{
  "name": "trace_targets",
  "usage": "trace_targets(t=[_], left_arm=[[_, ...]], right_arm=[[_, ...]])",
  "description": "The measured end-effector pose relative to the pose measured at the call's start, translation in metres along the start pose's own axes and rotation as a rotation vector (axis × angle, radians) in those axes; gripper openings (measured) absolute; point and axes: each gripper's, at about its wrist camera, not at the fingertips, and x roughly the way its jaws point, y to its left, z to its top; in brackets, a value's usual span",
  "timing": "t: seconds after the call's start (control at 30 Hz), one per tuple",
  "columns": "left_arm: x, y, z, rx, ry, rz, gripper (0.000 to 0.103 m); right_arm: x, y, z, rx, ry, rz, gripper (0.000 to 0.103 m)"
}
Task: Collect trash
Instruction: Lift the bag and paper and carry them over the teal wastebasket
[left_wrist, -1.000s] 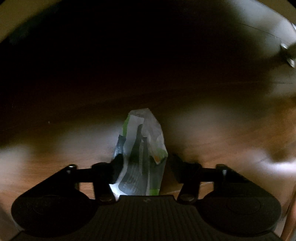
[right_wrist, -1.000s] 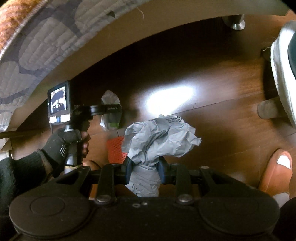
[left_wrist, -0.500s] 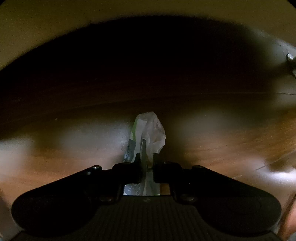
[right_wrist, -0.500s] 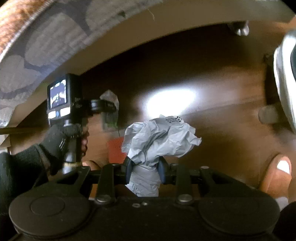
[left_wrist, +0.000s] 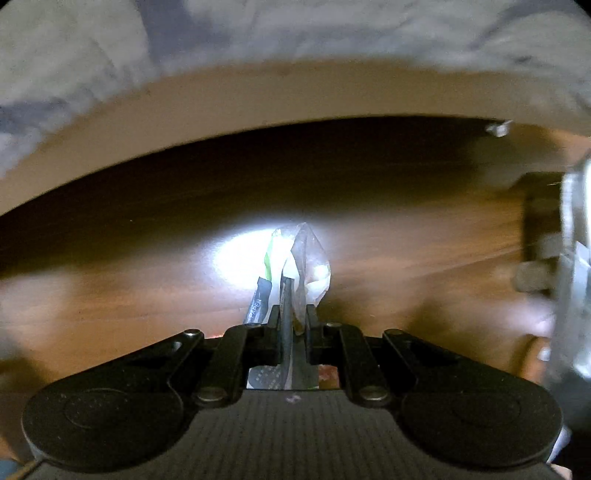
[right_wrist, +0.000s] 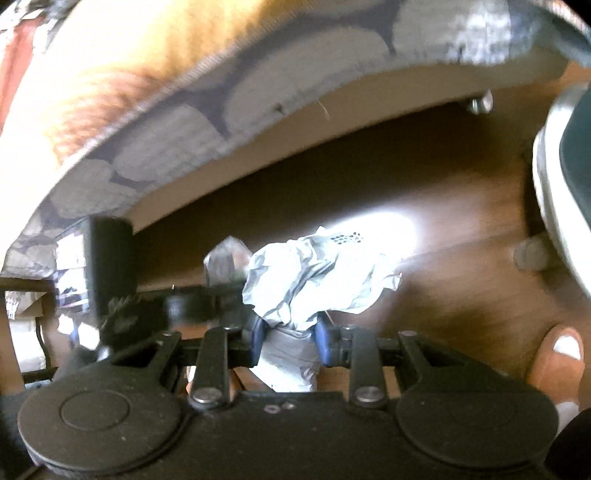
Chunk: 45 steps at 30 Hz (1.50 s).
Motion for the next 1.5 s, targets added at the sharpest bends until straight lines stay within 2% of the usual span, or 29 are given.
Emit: trace_targets(t=[0.23, 0.27, 0.37, 0.5, 0.63, 0.8, 0.9, 1.13, 1.33, 1.5], left_arm=[[-0.103, -0.021, -0.026, -0.011, -0.106, -0.06, 0.011], [-0.123, -0.025, -0.019, -0.014, -0.12, -0.059, 0.011], [-0.166, -0.029, -0.025, -0.015, -0.182, -0.091, 0.011], [-0.21, -0.052, -0.026, 0.012, -0.262, -0.118, 0.011], [-0.249, -0.085, -0.023, 0.054, -0.328, -0.158, 0.011], [-0.306, -0.137, -0.013, 0.159, -0.401, -0.198, 0.011], [-0.332, -0.177, -0.006, 0.23, -0.434, -0.221, 0.011], [-0.359, -0.273, 0.017, 0.345, -0.475, -0.271, 0.011], [-0.352, -0.339, 0.039, 0.411, -0.447, -0.307, 0.011], [-0.324, -0.375, 0.053, 0.452, -0.398, -0.295, 0.011]], right_arm=[[-0.06, 0.015, -0.019, -0.074, -0.091, 0.024, 0.027], [-0.074, 0.019, -0.021, -0.075, -0.11, 0.033, 0.027], [-0.113, 0.016, -0.033, -0.089, -0.169, 0.043, 0.027], [-0.172, 0.004, -0.051, -0.104, -0.253, 0.053, 0.027], [-0.235, -0.014, -0.059, -0.101, -0.359, 0.05, 0.027], [-0.303, -0.051, -0.056, -0.06, -0.473, 0.012, 0.027], [-0.328, -0.073, -0.05, -0.034, -0.532, -0.02, 0.027], [-0.36, -0.135, -0.045, 0.053, -0.616, -0.091, 0.028], [-0.351, -0.176, -0.036, 0.094, -0.601, -0.146, 0.028], [-0.336, -0.197, -0.027, 0.106, -0.572, -0.166, 0.028]])
